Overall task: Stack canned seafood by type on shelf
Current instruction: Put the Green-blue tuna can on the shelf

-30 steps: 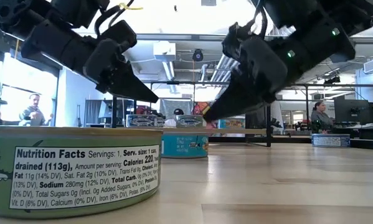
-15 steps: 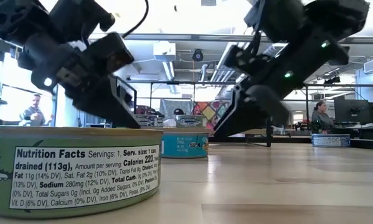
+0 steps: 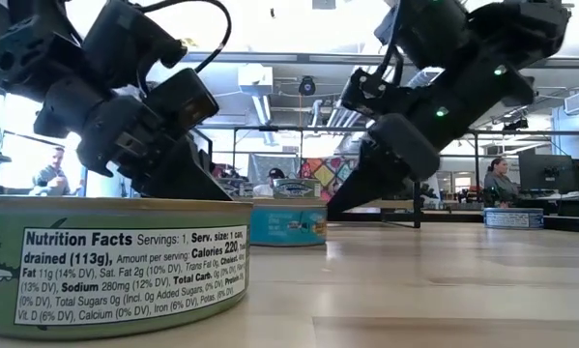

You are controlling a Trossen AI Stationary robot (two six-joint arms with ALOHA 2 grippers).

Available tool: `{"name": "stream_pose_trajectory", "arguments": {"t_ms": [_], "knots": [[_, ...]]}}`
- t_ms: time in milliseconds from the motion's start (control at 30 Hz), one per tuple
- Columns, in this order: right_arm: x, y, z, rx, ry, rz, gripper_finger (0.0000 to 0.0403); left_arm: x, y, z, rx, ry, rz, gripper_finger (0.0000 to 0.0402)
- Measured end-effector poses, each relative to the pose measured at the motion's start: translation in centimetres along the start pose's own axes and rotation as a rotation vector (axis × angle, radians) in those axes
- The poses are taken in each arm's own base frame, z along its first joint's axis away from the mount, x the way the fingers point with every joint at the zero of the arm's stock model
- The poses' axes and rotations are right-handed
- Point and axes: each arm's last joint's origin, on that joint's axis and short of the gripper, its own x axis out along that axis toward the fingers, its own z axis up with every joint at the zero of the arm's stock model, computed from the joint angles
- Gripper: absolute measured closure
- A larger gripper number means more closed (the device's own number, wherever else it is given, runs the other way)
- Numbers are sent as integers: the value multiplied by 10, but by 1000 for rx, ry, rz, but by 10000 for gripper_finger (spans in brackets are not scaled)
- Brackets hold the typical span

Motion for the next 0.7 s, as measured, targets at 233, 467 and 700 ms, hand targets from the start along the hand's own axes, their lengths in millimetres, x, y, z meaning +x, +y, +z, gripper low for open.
{"name": "stream_pose_trajectory", "arguments": {"t_ms": [233, 467, 700], "knots": [[-12, 31, -10, -72, 34, 121, 259, 1, 14, 8, -11, -48, 102, 399], [-25, 59, -15, -143, -14, 188, 259, 1, 15, 6, -12, -31, 100, 399], [-30, 64, -7, -369, -155, 19, 256, 1, 15, 6, -11, -29, 96, 399]]}}
